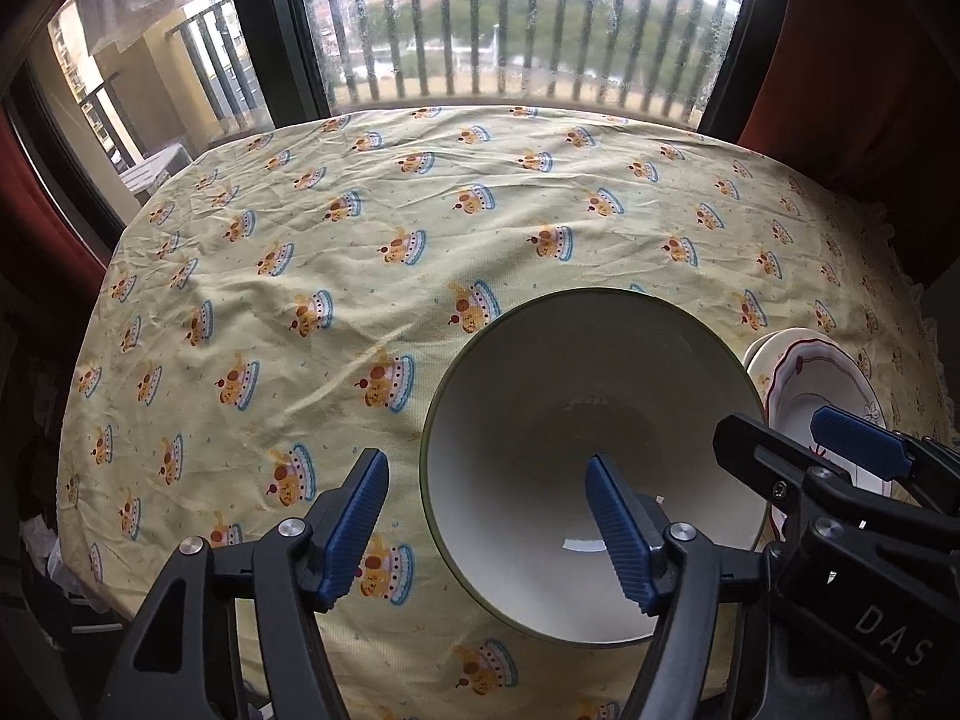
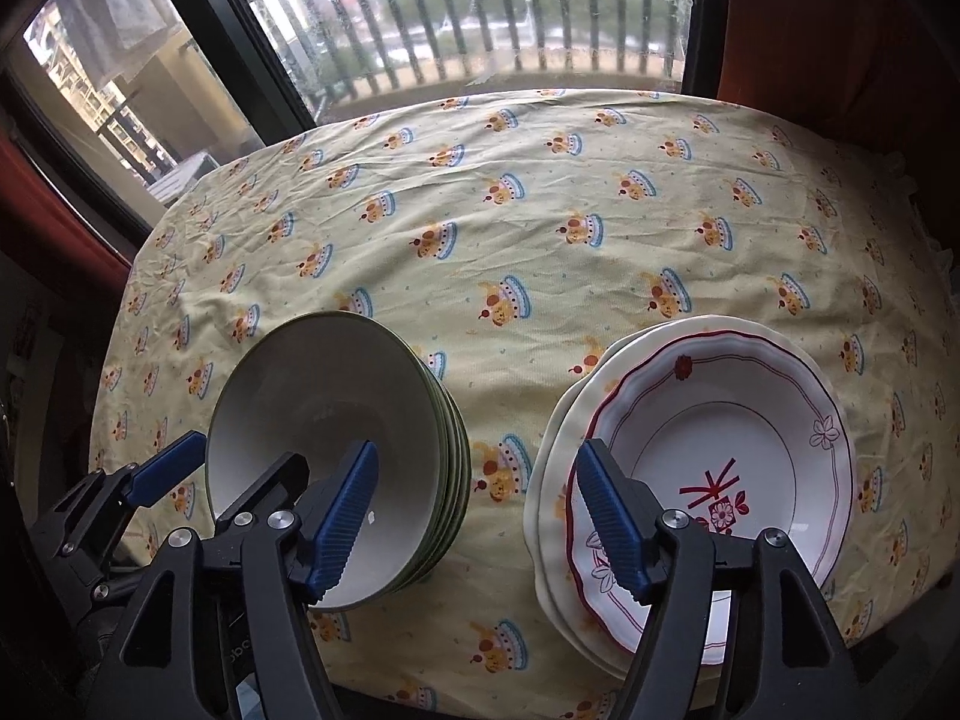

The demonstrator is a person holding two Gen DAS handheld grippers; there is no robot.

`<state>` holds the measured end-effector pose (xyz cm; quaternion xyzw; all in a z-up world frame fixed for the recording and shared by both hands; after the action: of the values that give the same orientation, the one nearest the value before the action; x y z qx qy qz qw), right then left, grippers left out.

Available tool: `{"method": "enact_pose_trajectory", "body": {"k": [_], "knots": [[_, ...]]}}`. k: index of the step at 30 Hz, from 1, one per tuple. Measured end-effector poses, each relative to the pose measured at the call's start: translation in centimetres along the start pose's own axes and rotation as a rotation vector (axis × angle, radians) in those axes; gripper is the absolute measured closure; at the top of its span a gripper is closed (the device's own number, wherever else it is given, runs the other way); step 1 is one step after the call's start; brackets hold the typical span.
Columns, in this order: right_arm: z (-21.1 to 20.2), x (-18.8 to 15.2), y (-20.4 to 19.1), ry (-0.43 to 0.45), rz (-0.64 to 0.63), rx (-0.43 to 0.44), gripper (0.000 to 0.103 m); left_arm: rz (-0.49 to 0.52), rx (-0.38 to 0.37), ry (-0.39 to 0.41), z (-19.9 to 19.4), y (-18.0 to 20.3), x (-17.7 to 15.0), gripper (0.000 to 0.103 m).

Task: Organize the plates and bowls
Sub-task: 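Grasp the rim of the stacked white bowls with the right tool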

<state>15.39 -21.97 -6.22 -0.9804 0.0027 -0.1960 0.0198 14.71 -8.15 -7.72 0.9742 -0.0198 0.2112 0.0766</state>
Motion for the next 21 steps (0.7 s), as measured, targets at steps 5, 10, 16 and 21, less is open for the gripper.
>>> {"method": "enact_pose_trajectory", "body": {"k": [5,10,16,21], "knots": [[0.8,-0.2,0.2,-0.027,0.060,-0.006,0.028,0.004,-0.045,-0.020,1.3,-0.3,0.3,0.033],[1.7,-0.3,0.2,-0.053,0.096,-0.034,0.028,-0.003,-0.106,-0.069,3.2,-0.7,0.2,0.033],[3.0,-0.6,-0.2,-0.099,0.139,-0.074,0.028,-0.007,-0.165,-0.113,5.0,-1.1,0.4,0.042],[3.8,-0.4,-0.4,-0.116,0.211,-0.124,0.028,0.016,-0.251,-0.145,5.5,-0.6,0.3,0.048]]}}
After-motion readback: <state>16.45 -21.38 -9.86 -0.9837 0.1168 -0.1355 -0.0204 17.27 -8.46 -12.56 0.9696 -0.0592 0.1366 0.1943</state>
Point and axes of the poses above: each gripper's, at about its wrist camera, not at the fingertips, and z roughly the way its jaws point, y to its right, x to its top, the point moved 8 cm from there along z, roughly the way its jaws point, and after that the axes turned 8 degrees about -x, right-handed, at the moved point
